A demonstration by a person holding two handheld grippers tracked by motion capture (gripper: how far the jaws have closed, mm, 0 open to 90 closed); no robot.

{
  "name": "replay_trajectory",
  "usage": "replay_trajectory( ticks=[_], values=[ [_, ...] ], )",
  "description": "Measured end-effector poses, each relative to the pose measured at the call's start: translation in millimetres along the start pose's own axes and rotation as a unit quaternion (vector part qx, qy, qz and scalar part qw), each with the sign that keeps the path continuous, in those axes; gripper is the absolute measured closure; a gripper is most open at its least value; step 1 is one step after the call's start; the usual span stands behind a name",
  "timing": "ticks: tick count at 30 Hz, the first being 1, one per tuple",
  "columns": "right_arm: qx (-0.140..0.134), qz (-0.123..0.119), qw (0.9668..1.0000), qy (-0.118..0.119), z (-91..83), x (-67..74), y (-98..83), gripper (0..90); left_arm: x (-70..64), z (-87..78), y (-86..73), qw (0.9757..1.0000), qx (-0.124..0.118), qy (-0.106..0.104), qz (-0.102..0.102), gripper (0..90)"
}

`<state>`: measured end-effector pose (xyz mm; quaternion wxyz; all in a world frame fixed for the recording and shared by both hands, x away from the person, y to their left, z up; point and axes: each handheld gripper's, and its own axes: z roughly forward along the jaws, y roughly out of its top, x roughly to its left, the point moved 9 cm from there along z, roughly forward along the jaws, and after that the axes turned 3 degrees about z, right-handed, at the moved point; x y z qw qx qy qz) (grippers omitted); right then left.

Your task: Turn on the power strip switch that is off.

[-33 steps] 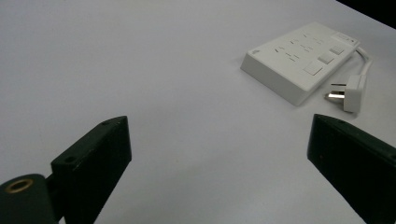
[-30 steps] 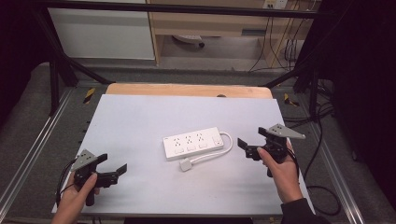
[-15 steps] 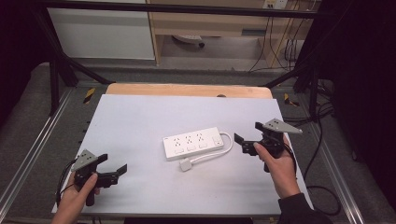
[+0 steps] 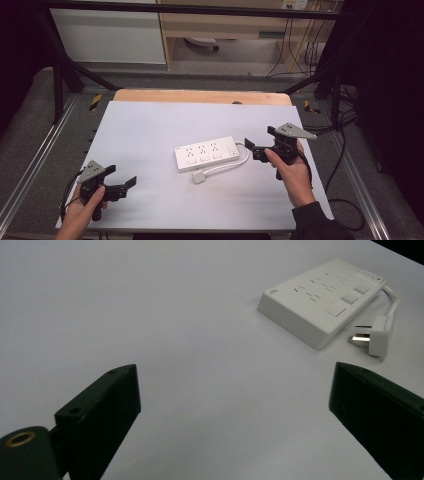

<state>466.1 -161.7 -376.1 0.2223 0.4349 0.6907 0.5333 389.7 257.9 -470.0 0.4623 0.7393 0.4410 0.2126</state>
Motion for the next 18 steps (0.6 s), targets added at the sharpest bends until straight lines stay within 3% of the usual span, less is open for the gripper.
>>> replay_trajectory(
  ticks=[18],
  values=[
    [0.002,-0.001,0.9999,0.016,15.6,16.2,6.2,2.3,-0.3,-0.1,0.2,1.0,0.0,0.0,0.0,6.5]
  ],
)
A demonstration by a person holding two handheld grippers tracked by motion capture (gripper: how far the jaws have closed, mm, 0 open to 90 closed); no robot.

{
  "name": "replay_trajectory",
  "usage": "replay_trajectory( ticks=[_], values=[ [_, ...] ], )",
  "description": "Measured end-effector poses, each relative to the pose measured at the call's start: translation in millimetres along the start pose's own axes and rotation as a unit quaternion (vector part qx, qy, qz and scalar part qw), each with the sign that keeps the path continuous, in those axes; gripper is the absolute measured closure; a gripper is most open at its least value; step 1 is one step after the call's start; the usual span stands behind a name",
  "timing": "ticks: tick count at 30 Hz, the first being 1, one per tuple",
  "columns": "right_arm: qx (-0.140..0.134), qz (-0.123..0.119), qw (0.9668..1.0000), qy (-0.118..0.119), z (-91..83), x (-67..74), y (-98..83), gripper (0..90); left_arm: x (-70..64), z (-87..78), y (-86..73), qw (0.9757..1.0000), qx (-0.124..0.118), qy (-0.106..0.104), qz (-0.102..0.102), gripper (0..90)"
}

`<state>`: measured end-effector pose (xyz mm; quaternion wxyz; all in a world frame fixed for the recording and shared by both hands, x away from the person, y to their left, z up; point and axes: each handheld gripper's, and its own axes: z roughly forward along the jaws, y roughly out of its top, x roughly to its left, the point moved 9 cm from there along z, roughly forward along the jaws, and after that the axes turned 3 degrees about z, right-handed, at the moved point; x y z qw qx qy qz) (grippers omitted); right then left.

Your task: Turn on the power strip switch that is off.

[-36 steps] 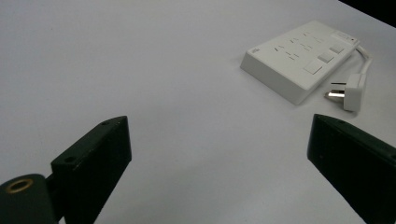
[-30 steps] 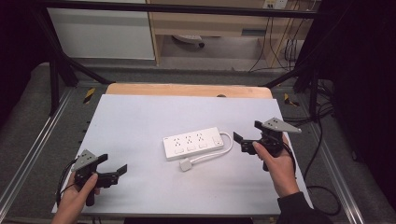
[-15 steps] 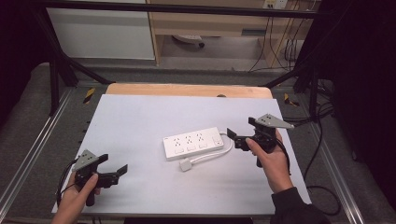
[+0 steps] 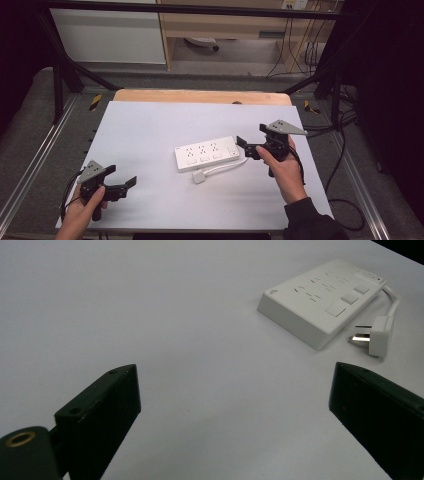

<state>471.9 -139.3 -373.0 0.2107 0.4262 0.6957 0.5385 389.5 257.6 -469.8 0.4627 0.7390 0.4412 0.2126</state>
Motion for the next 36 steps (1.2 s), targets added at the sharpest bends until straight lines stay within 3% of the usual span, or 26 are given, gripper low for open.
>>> replay_trajectory(
  ticks=[18,32,36],
  values=[
    [0.01,-0.004,0.9998,0.014,18.3,14.9,0.6,3.2,0.0,-0.7,0.6,1.0,-0.001,-0.001,0.001,6.4],
    [0.016,-0.014,0.9997,0.013,31.8,23.9,0.4,34.7,-1.1,-0.4,0.3,1.0,0.0,-0.003,0.003,6.5],
    [0.01,-0.018,0.9996,0.02,37.0,29.6,0.2,48.1,-0.8,-0.4,0.2,1.0,0.0,-0.003,0.004,6.4]
  ],
)
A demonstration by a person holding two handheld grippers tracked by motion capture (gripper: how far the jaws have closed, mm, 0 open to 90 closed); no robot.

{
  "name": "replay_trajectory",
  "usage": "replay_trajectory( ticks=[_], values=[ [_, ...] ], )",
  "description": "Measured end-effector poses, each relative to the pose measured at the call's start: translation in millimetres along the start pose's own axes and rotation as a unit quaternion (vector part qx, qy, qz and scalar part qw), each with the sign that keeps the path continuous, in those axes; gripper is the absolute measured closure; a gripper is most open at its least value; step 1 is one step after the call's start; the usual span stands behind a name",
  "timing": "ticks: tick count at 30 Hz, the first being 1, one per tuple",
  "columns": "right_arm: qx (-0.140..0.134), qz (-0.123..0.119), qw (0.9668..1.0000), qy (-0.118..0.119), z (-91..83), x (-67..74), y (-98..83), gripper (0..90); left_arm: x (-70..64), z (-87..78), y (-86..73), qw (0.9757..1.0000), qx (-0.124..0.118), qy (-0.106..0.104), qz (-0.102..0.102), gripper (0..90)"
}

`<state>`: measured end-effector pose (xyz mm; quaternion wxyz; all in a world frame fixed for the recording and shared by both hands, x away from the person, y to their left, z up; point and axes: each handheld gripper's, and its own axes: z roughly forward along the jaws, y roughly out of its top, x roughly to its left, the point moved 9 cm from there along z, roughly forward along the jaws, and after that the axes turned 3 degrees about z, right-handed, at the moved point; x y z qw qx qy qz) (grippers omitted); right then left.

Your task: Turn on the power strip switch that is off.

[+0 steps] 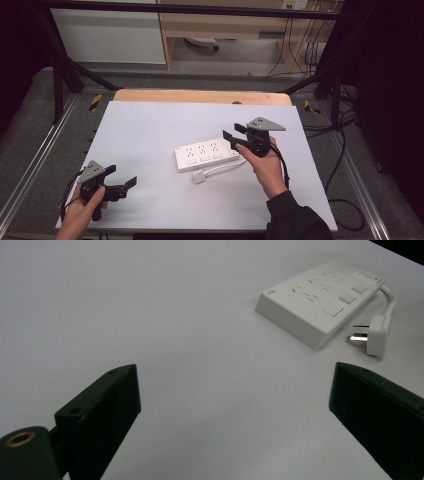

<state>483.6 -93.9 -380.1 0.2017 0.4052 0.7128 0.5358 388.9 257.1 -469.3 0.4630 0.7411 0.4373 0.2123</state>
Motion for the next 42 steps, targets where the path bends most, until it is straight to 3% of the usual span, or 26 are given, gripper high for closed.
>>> replay_trajectory(
  ticks=[7,22,42],
  values=[
    [-0.002,-0.004,1.0,0.006,9.3,6.3,-1.8,61.6,-0.2,0.0,-0.1,1.0,0.0,0.0,0.001,6.4],
    [0.009,-0.035,0.9988,0.033,28.9,28.1,-13.3,78.3,0.3,-0.1,-0.3,1.0,0.001,0.001,0.001,6.4],
    [0.024,-0.044,0.9977,0.045,51.8,41.2,-25.2,86.6,0.8,0.0,-0.3,1.0,0.0,0.001,0.0,6.4]
  ],
)
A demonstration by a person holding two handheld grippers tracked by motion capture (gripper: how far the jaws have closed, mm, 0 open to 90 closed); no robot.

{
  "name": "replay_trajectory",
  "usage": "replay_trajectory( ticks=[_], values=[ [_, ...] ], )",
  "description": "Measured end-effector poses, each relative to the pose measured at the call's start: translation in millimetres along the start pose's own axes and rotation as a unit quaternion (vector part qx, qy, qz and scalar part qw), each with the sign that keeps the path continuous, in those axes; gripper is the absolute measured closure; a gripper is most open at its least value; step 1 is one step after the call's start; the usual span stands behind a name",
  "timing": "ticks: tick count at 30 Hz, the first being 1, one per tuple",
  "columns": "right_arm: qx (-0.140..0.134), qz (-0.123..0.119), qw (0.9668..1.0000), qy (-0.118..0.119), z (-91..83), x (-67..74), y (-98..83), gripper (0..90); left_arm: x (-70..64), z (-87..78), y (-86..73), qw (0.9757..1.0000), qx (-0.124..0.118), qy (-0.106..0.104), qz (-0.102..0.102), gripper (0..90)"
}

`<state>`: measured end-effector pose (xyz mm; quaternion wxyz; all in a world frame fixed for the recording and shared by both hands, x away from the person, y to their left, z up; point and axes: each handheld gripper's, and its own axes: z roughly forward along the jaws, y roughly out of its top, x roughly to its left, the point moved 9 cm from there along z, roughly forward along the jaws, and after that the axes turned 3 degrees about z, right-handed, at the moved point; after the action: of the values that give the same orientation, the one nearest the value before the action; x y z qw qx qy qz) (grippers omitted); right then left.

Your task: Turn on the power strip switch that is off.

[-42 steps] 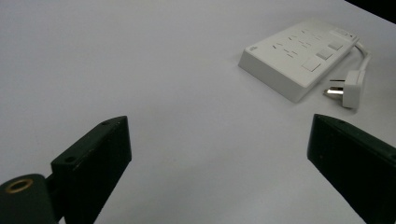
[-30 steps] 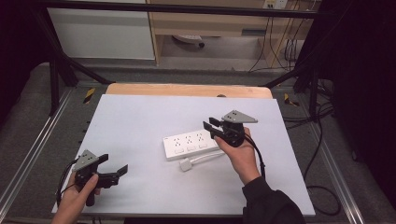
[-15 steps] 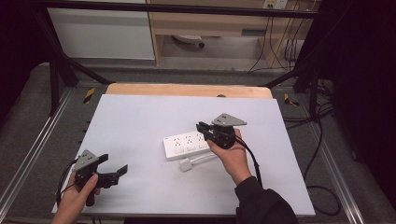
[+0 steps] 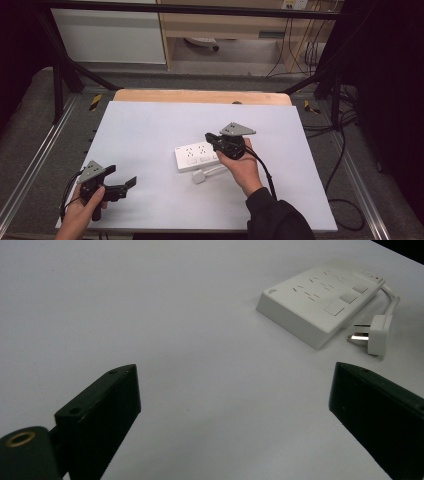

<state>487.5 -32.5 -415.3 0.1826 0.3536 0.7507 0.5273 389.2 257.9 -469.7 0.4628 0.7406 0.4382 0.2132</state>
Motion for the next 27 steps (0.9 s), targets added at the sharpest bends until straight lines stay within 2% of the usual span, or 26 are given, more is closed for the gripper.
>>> replay_trajectory(
  ticks=[27],
  values=[
    [0.027,-0.001,0.9996,0.013,19.9,10.2,-16.8,88.9,0.5,-0.4,-0.1,1.0,0.0,0.0,0.001,6.5]
  ],
)
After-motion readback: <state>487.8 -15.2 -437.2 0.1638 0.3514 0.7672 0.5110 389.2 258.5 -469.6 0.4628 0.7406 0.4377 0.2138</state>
